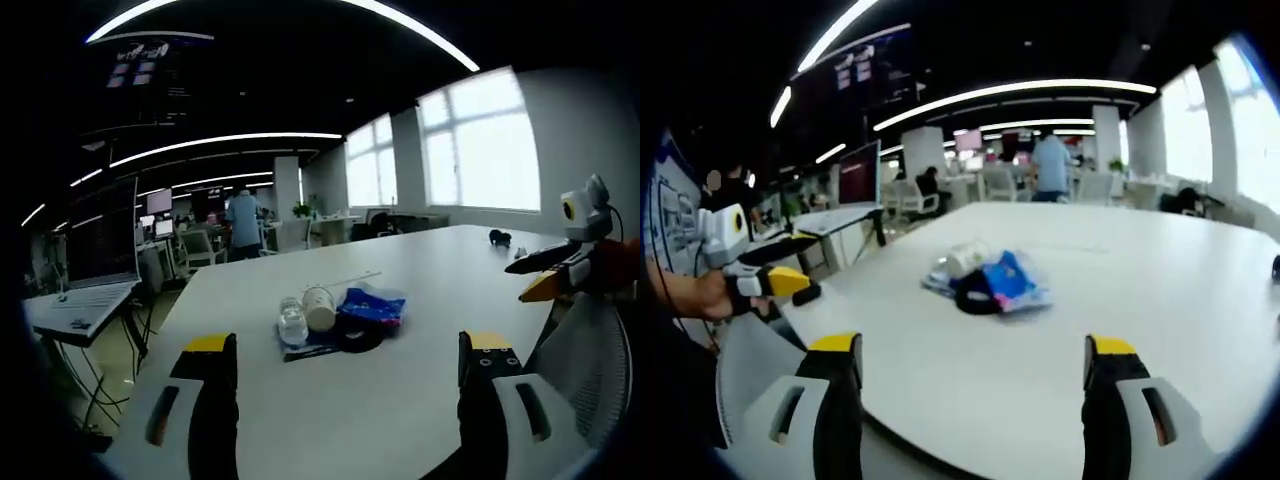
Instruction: Arrange the tabletop items into an orderly group along one side of the table until the central work area is clear of visible clutter.
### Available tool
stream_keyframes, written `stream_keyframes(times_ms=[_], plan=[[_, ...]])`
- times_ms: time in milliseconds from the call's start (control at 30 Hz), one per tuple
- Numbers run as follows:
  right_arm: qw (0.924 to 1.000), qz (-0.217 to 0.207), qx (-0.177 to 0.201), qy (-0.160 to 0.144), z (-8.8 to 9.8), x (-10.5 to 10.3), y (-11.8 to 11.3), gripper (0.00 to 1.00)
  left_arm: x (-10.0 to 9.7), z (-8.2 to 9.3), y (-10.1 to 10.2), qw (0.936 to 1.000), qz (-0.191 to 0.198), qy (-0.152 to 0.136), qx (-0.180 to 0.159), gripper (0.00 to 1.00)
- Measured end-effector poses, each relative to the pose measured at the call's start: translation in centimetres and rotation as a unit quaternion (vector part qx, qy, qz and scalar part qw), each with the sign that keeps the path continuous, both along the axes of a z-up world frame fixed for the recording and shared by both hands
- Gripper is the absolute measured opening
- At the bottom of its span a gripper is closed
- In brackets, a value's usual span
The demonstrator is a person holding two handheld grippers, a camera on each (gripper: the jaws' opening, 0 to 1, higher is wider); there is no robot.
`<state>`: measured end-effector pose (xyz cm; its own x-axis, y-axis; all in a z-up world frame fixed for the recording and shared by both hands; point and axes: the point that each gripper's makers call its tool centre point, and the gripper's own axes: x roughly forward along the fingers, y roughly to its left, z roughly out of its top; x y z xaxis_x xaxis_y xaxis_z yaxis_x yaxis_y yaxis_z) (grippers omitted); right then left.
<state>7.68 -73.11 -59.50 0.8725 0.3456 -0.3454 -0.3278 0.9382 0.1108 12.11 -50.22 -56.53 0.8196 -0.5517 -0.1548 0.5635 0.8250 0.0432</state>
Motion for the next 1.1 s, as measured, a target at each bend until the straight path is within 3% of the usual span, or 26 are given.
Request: stream_keyframes(times_ms=[1100], plan=[[1.0000, 0.002, -0.002, 0.006, -0.16, -0.06, 0.07, 0.89, -0.12, 0.12, 0.01, 1.0000, -0.002, 0.000, 0.000, 0.91]])
